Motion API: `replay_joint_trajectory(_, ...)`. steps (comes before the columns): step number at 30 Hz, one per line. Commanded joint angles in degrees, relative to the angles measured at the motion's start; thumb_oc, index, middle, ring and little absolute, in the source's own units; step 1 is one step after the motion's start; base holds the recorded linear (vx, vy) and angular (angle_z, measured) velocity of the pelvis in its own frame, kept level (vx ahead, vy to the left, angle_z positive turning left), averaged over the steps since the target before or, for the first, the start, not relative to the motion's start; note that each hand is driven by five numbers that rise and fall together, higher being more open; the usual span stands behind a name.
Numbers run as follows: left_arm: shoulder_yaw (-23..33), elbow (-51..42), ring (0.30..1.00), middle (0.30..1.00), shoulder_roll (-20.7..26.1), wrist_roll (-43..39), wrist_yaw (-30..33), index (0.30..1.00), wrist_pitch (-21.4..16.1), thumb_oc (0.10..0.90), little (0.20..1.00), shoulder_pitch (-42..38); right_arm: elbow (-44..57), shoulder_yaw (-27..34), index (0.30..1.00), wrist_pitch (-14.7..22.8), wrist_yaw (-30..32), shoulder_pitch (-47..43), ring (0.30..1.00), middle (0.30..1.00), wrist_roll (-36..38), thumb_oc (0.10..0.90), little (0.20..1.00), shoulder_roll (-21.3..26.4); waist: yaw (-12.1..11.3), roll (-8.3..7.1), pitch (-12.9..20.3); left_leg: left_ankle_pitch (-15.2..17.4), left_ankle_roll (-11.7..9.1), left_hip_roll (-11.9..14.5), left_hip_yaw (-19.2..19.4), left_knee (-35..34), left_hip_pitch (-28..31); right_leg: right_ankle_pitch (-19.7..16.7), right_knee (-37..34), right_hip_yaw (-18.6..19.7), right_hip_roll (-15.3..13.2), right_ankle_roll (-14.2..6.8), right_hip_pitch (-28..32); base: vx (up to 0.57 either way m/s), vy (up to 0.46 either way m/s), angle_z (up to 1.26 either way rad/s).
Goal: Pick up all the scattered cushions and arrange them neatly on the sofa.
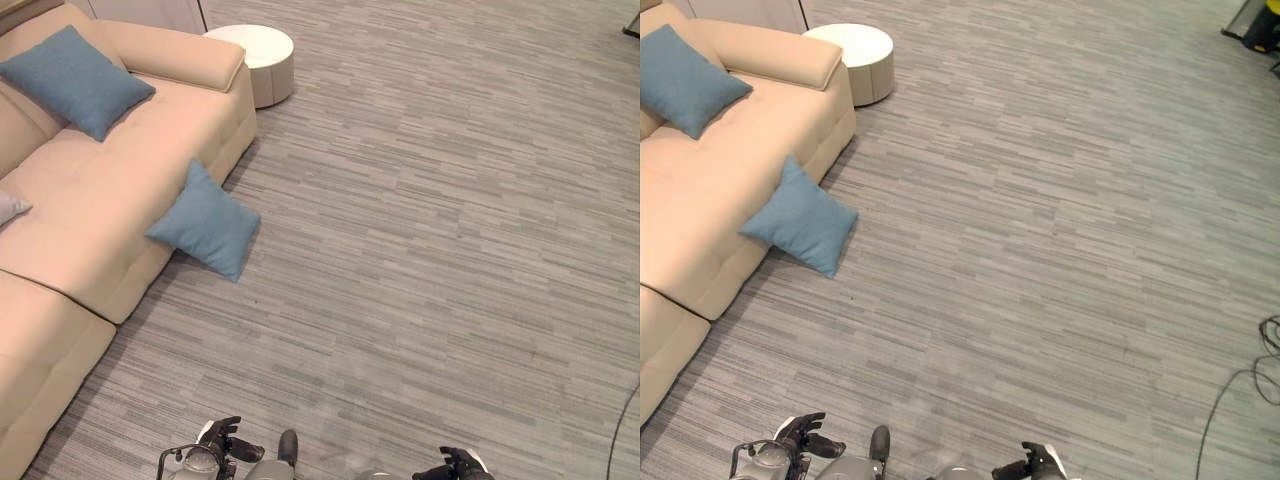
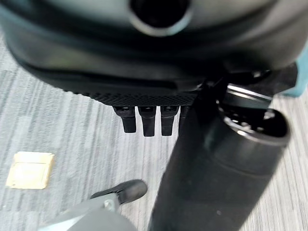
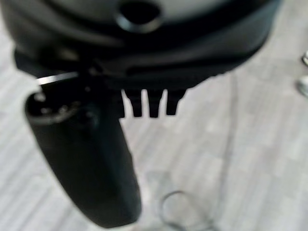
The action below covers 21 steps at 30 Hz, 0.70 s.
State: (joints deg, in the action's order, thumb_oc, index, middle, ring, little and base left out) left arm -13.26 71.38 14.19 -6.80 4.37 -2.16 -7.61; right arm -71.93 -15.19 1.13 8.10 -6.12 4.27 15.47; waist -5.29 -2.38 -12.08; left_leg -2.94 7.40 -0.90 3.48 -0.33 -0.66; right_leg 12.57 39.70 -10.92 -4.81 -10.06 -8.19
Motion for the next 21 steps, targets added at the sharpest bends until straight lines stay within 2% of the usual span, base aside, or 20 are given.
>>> replay_joint_trajectory(1,1.08,-0.7,0.9,0.9,0.54,-0.97,0.52,0.9,-1.09,0.8,0.9,0.79,1.53,-0.31,0.9,0.13,0.89,1.49,0.9,0.9,-0.83,0.8,0.9,2.13,0.26,0.82,-0.95,7.27,-3.03,-1.67,-2.31,6.14,-1.99,-8.9,-15.28,-2.2,-0.17,2.33,0.82,0.28,0.02,-0.01)
replay_joint_trajectory(2,1.1,-0.7,0.9,0.9,0.53,-0.97,0.52,0.9,-1.1,0.8,0.9,0.79,1.53,-0.33,0.9,0.14,0.89,1.49,0.9,0.9,-0.83,0.8,0.9,2.14,0.37,0.82,-1.18,7.44,-3.06,-1.71,-2.41,6.18,-1.71,-8.65,-15.16,-2.3,-0.22,2.35,1.11,0.29,-0.029,-0.01)
replay_joint_trajectory(3,1.28,-0.24,0.9,0.9,0.35,-1.0,0.51,0.9,-1.22,0.8,0.9,0.83,1.62,-0.6,0.9,0.09,0.99,1.43,0.9,0.9,-0.83,0.8,0.9,2.24,1.08,0.47,-1.54,8.72,-3.17,-2.87,-3.83,6.12,0.25,-9.11,-22.06,-1.71,0.02,3.26,-1.0,0.3,-0.048,0.02)
replay_joint_trajectory(4,1.45,-0.06,0.9,0.9,0.27,-1.19,0.6,0.9,-1.44,0.8,0.9,0.88,1.7,-0.79,0.9,0.12,0.99,1.44,0.9,0.9,-0.75,0.8,0.9,2.27,1.55,0.09,-1.86,9.44,-3.23,-3.5,-4.48,6.29,1.04,-10.06,-25.82,-0.82,0.33,3.37,-2.12,0.3,-0.046,0.01)
replay_joint_trajectory(5,1.46,-0.05,0.9,0.9,0.26,-1.19,0.6,0.9,-1.45,0.8,0.9,0.9,1.7,-0.81,0.9,0.12,0.99,1.44,0.9,0.9,-0.75,0.8,0.9,2.28,1.56,0.21,-1.99,9.63,-3.26,-3.38,-4.52,6.35,1.24,-10.04,-25.98,-0.87,0.47,3.38,-1.81,0.34,-0.08,0.06)
replay_joint_trajectory(6,1.71,0.17,0.9,0.9,0.1,-1.38,0.66,0.9,-1.82,0.8,0.9,0.49,1.6,-0.7,0.9,-0.08,0.94,1.33,0.9,0.9,-0.6,0.8,0.9,2.28,2.79,-0.25,-2.41,10.71,-3.66,-4.4,-6.63,5.94,3.14,-12.68,-33.14,1.87,0.84,2.57,-4.12,0.36,-0.086,0.19)
replay_joint_trajectory(7,1.76,0.29,0.9,0.9,0.0,-1.5,0.73,0.9,-2.0,0.8,0.9,0.24,1.47,-0.67,0.9,-0.14,0.95,1.28,0.9,0.9,-0.6,0.8,0.9,2.2,3.47,-0.22,-2.52,11.23,-3.8,-4.66,-7.58,5.45,4.18,-13.85,-35.29,3.21,1.07,2.11,-5.04,0.36,-0.085,0.4)
replay_joint_trajectory(10,1.69,0.69,0.9,0.9,-0.08,-0.88,0.73,0.9,-2.22,0.8,0.9,0.1,1.12,-0.52,0.9,-0.2,0.84,1.75,0.9,0.9,-0.53,0.8,0.9,2.19,3.92,-0.41,-2.3,12.72,-4.17,-5.12,-8.98,5.33,5.93,-14.51,-37.6,3.91,1.25,2.01,-3.77,0.29,-0.077,0.71)
replay_joint_trajectory(13,1.23,0.63,0.9,0.9,-0.82,-0.46,0.65,0.9,-2.28,0.8,0.9,0.93,0.98,-0.08,0.9,0.24,0.85,2.79,0.9,0.9,-0.15,0.8,0.9,2.37,4.68,-0.03,-0.12,14.38,-5.76,-4.0,-10.66,6.78,8.29,-14.9,-35.96,3.21,1.35,3.91,-1.82,0.44,-0.176,0.38)
replay_joint_trajectory(14,0.53,0.59,0.9,0.9,-1.09,-0.12,0.36,0.9,-2.31,0.8,0.9,0.66,1.02,0.15,0.9,0.68,0.84,2.47,0.9,0.9,0.44,0.8,0.9,2.43,4.99,0.53,0.43,12.3,-8.17,-2.82,-9.7,10.93,7.49,-13.82,-36.31,1.66,1.55,5.02,0.47,0.33,-0.184,0.55)
replay_joint_trajectory(15,0.3,0.5,0.9,0.9,-1.24,-0.12,0.21,0.9,-2.32,0.8,0.9,0.64,1.19,0.28,0.9,0.92,0.8,2.37,0.9,0.9,0.82,0.8,0.9,2.49,5.15,0.58,0.38,10.71,-9.4,-1.83,-8.48,15.07,5.89,-12.96,-36.73,1.19,1.63,5.63,1.97,0.29,-0.187,0.59)
replay_joint_trajectory(16,0.25,0.28,0.9,0.9,-1.31,-0.37,0.22,0.9,-2.35,0.8,0.9,0.56,1.44,0.28,0.9,1.25,0.86,2.2,0.9,0.9,1.25,0.8,0.9,2.54,5.05,0.33,0.04,8.07,-10.33,-0.91,-6.88,19.87,3.49,-12.25,-37.25,0.8,1.58,6.28,3.4,0.11,-0.091,0.45)
replay_joint_trajectory(17,0.25,0.27,0.9,0.9,-1.31,-0.38,0.21,0.9,-2.35,0.8,0.9,0.55,1.43,0.28,0.9,1.26,0.86,2.19,0.9,0.9,1.25,0.8,0.9,2.54,5.11,0.4,0.06,8.26,-10.36,-0.84,-6.94,20.25,3.27,-12.26,-37.26,0.73,1.65,6.31,3.37,0.13,-0.174,0.35)
replay_joint_trajectory(18,-0.04,-0.42,0.9,0.9,-1.44,-1.11,0.3,0.9,-2.12,0.8,0.9,-0.02,1.78,0.31,0.9,1.39,1.05,1.48,0.9,0.9,2.13,0.8,0.9,2.68,4.58,-0.54,-1.31,3.96,-11.09,0.96,-3.95,29.89,-2.52,-11.11,-38.24,-0.09,1.62,7.99,6.04,0.08,-0.124,0.3)
replay_joint_trajectory(19,-0.04,-0.42,0.9,0.9,-1.43,-1.11,0.3,0.9,-2.11,0.8,0.9,-0.04,1.76,0.32,0.9,1.4,1.05,1.45,0.9,0.9,2.13,0.8,0.9,2.67,4.63,-0.44,-1.3,4.13,-11.11,1.07,-4.05,30.27,-2.77,-11.12,-38.24,-0.17,1.73,8.02,5.99,0.2,-0.231,0.37)
replay_joint_trajectory(20,-0.32,-0.58,0.9,0.9,-1.4,-1.12,0.37,0.9,-2.0,0.8,0.9,-0.42,1.63,0.55,0.9,1.29,1.18,1.53,0.9,0.9,2.54,0.8,0.9,2.9,4.38,-1.14,-2.01,4.3,-10.4,3.1,-0.33,32.37,-6.31,-10.33,-40.0,-1.71,1.34,8.57,8.43,0.19,-0.129,0.3)
replay_joint_trajectory(21,-0.57,-0.48,0.9,0.9,-1.61,-1.12,0.34,0.9,-2.03,0.8,0.9,-0.49,1.56,0.64,0.9,1.24,1.21,1.76,0.9,0.9,2.81,0.8,0.9,3.07,4.32,-1.09,-2.16,4.9,-10.31,3.68,0.79,31.2,-7.49,-9.98,-41.02,-2.4,1.4,8.54,9.57,0.38,-0.151,0.69)
